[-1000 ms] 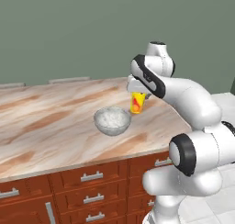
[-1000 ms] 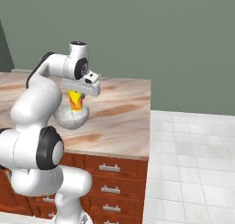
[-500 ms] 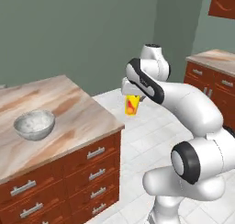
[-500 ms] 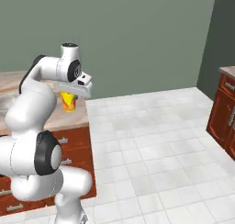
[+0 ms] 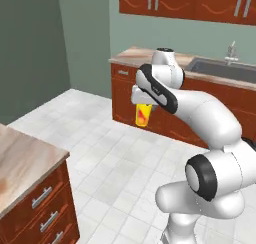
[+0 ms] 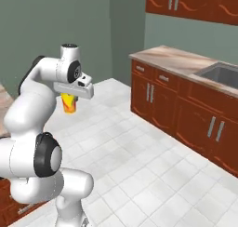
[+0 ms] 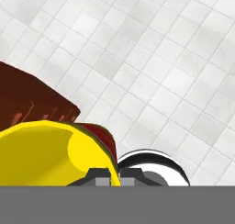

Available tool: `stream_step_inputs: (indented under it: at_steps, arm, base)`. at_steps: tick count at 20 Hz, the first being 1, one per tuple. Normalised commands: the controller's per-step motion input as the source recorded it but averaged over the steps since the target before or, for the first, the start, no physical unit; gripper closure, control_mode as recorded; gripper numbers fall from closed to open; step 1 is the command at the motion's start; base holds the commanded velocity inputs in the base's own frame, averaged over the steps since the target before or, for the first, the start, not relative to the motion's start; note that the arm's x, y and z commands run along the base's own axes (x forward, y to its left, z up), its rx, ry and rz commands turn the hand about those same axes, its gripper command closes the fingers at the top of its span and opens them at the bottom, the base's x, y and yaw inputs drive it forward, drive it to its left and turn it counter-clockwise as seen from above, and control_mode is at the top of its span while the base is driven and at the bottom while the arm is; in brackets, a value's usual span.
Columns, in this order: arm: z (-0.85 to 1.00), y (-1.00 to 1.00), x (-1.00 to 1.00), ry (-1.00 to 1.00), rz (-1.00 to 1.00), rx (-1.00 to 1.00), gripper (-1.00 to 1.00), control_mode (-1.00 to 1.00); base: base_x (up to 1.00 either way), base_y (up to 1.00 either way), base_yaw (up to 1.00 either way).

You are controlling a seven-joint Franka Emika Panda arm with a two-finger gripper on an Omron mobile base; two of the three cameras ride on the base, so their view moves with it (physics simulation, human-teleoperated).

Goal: Pick the cup and bowl and place them in the sink. Then turn on the water.

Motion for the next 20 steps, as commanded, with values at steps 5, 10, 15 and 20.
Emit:
stream_step_inputs:
  at_steps: [5,10,15,20]
  arm:
    - [0.00,0.00,0.00,0.00,0.00,0.00,1.00,1.00]
    - [0.00,0.00,0.00,0.00,0.00,0.00,1.00,1.00]
    - [0.00,0.00,0.00,0.00,0.00,0.00,1.00,1.00]
    - [0.00,0.00,0.00,0.00,0.00,0.00,1.00,1.00]
  base:
    - [-0.01,-0.44,-0.68]
    - [0.33,-0.34,-0.57]
    - [0.94,-0.04,-0.46]
    - [1.00,-0.04,-0.39]
